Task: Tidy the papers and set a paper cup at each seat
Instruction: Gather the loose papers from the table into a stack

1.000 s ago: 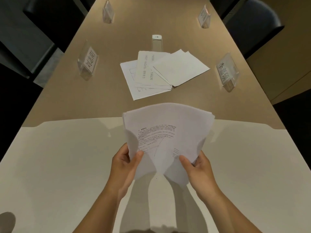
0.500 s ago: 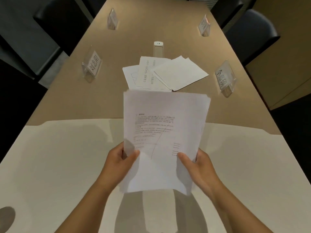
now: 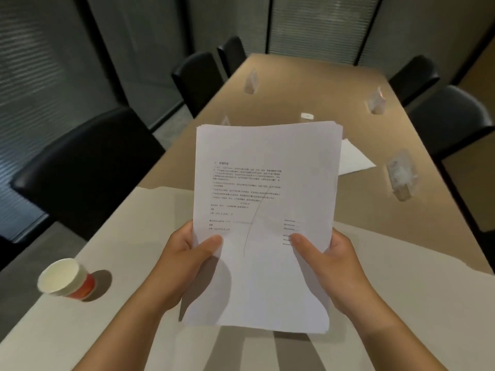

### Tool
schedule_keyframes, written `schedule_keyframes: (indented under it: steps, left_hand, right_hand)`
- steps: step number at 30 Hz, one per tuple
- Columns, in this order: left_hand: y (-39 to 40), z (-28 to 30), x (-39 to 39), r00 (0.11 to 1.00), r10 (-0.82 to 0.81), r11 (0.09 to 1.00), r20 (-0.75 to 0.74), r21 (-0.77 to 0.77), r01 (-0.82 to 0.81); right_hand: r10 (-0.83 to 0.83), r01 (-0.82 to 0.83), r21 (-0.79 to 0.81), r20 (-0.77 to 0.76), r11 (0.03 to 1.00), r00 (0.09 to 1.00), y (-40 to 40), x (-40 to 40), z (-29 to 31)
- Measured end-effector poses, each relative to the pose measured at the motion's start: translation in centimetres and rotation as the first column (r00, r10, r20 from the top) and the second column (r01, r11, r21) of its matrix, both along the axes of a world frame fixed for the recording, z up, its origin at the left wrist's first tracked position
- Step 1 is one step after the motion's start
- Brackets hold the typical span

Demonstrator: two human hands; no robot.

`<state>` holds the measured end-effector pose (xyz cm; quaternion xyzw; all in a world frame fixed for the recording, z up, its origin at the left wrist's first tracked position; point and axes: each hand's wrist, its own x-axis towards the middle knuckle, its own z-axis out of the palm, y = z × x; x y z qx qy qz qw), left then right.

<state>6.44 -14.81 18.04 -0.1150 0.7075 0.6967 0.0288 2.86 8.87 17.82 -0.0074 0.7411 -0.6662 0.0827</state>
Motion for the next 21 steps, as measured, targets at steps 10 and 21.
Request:
schedule_keyframes:
  steps: [10,21]
  left_hand:
    - [-17.2,4.5,9.8,0.94,0.297,0.954,-0.169,0.097,-0.284]
    - [-40.2,8.0,18.1,0.875,0.367,0.929,-0.315,0.074,-0.363]
  right_hand:
    - [0.17,-0.169,0.018,-0.151,0.985,0.974,-18.5,5.0,4.9]
    - [0.29,-0.316,-0.083,-0.233,0.945,0.928,-43.1,10.0,8.4]
